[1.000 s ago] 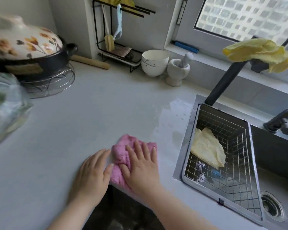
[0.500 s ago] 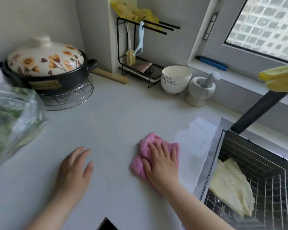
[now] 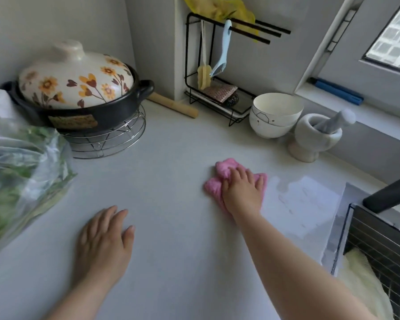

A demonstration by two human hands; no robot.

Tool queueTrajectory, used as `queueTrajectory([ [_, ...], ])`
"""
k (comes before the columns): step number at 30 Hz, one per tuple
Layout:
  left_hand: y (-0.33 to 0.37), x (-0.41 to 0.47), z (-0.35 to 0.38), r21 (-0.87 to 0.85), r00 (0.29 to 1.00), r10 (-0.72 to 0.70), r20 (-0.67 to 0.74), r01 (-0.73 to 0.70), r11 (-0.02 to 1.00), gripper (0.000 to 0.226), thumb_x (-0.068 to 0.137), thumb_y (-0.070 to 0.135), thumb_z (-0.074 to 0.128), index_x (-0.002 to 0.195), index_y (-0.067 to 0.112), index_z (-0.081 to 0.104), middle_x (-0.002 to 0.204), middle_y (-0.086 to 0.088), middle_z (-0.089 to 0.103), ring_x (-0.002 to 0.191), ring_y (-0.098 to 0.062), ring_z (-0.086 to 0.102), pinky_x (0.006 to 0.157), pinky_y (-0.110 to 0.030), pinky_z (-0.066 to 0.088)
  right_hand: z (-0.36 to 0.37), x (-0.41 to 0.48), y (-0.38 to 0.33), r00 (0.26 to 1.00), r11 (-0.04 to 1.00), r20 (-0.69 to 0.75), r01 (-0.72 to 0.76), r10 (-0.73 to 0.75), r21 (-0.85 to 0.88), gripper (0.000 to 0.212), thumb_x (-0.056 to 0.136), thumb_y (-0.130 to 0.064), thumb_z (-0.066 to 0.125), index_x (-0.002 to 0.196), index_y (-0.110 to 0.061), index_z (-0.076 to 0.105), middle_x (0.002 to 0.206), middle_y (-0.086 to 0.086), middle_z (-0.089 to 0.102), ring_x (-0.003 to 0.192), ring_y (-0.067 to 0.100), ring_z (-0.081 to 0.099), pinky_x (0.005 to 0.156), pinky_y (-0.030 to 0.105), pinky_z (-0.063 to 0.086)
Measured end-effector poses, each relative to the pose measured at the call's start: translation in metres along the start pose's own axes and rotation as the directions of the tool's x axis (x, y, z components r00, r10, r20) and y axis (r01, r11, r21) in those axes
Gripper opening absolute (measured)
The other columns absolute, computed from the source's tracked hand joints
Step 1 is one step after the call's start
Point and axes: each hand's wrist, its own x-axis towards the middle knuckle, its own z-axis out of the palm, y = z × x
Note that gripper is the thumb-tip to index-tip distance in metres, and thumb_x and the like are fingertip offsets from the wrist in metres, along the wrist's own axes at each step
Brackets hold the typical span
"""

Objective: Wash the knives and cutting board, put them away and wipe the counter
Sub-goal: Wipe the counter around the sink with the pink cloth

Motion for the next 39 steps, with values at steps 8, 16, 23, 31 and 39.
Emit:
queueTrajectory([
  [8, -0.001, 0.004, -0.005, 0.035, 0.995, -0.010, 0.102, 0.007, 0.999, 0.074, 0.094, 0.051, 0.004, 0.121, -0.005, 0.044, 0.099, -0.029, 0.065, 0.100, -0.033, 0.051, 0.083, -0.039, 0.028, 0.029, -0.018, -0.125, 0.806, 0.820, 0.150, 0.561, -0.572, 0.110, 0.051, 0.097, -0.037, 0.034, 0.146, -0.023, 0.026, 0.156, 0.001, 0.018, 0.145, 0.023, 0.009, 0.115, 0.044, -0.009],
  [16, -0.004, 0.005, -0.001, 0.043, 0.997, 0.021, 0.072, -0.024, 0.999, 0.076, 0.094, 0.050, 0.005, 0.105, 0.003, 0.063, 0.106, -0.020, 0.066, 0.103, -0.027, 0.042, 0.085, -0.041, 0.029, 0.012, 0.044, -0.048, 0.864, 0.863, 0.019, 0.502, -0.503, 0.056, 0.081, 0.075, -0.060, 0.010, 0.132, -0.021, 0.050, 0.143, -0.001, 0.044, 0.134, 0.017, 0.035, 0.115, 0.034, 0.011],
  [23, -0.001, 0.007, -0.003, 0.045, 0.998, 0.011, 0.069, -0.014, 0.999, 0.076, 0.094, 0.050, 0.008, 0.101, 0.003, 0.068, 0.102, -0.019, 0.068, 0.101, -0.027, 0.040, 0.083, -0.040, 0.027, -0.019, 0.048, 0.056, 0.998, 0.998, -0.041, -0.044, 0.043, -0.036, 0.046, 0.097, -0.033, 0.034, 0.138, -0.014, 0.041, 0.151, 0.006, 0.031, 0.141, 0.023, 0.023, 0.117, 0.038, 0.008],
  [31, -0.001, 0.007, -0.001, 0.077, 0.999, 0.034, -0.003, -0.034, 0.996, 0.054, 0.073, 0.035, 0.036, 0.098, 0.000, 0.068, 0.099, -0.022, 0.068, 0.099, -0.027, 0.038, 0.081, -0.040, 0.027, 0.016, -0.064, -0.055, 0.919, 0.917, 0.042, 0.394, -0.392, -0.059, 0.056, 0.072, -0.049, 0.031, 0.107, -0.028, 0.070, 0.117, 0.000, 0.067, 0.108, 0.021, 0.065, 0.088, 0.046, 0.050],
  [39, 0.002, 0.002, -0.008, 0.017, 0.990, -0.010, 0.141, 0.007, 1.000, 0.060, 0.075, 0.039, 0.031, 0.104, -0.001, 0.066, 0.107, -0.024, 0.065, 0.101, -0.041, 0.058, 0.082, -0.054, 0.045, -0.017, -0.059, 0.042, 0.973, 0.973, 0.078, 0.222, -0.218, -0.059, 0.074, 0.074, -0.050, 0.015, 0.129, -0.021, 0.055, 0.142, 0.001, 0.047, 0.134, 0.017, 0.041, 0.111, 0.034, 0.029],
])
